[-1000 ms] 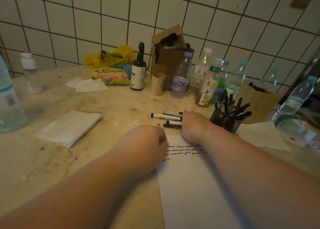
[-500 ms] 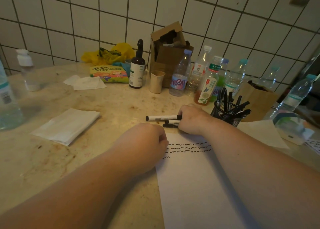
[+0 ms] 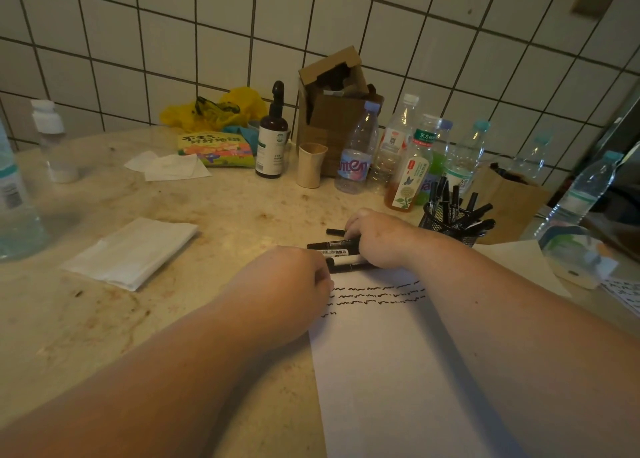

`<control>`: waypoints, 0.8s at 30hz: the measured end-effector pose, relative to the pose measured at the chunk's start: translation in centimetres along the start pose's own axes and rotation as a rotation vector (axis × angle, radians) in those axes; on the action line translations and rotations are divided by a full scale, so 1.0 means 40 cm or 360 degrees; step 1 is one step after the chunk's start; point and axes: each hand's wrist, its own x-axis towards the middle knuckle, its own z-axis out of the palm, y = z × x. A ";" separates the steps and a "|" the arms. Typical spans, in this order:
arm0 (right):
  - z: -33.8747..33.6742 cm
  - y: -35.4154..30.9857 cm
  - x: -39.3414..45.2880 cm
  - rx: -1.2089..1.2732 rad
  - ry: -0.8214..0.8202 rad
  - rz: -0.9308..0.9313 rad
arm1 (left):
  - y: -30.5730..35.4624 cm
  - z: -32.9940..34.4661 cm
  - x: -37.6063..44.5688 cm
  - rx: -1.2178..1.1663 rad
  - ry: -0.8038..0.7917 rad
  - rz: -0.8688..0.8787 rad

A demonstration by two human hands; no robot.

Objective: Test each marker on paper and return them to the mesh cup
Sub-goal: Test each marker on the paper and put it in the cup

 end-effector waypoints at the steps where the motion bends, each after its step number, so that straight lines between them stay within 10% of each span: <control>1: -0.001 0.003 0.000 -0.0001 -0.0007 -0.0018 | 0.000 0.001 0.001 -0.0001 -0.0003 -0.0001; 12: -0.028 -0.012 0.001 -0.0190 -0.0144 -0.0111 | -0.001 0.002 0.004 -0.0027 -0.0020 -0.0007; 20: -0.112 -0.021 -0.126 0.0931 0.0868 -0.0251 | -0.022 0.018 0.005 -0.0056 0.0020 0.0061; 24: -0.123 0.015 -0.246 0.1053 0.0948 -0.0079 | -0.024 0.024 0.004 -0.0056 0.0006 0.0112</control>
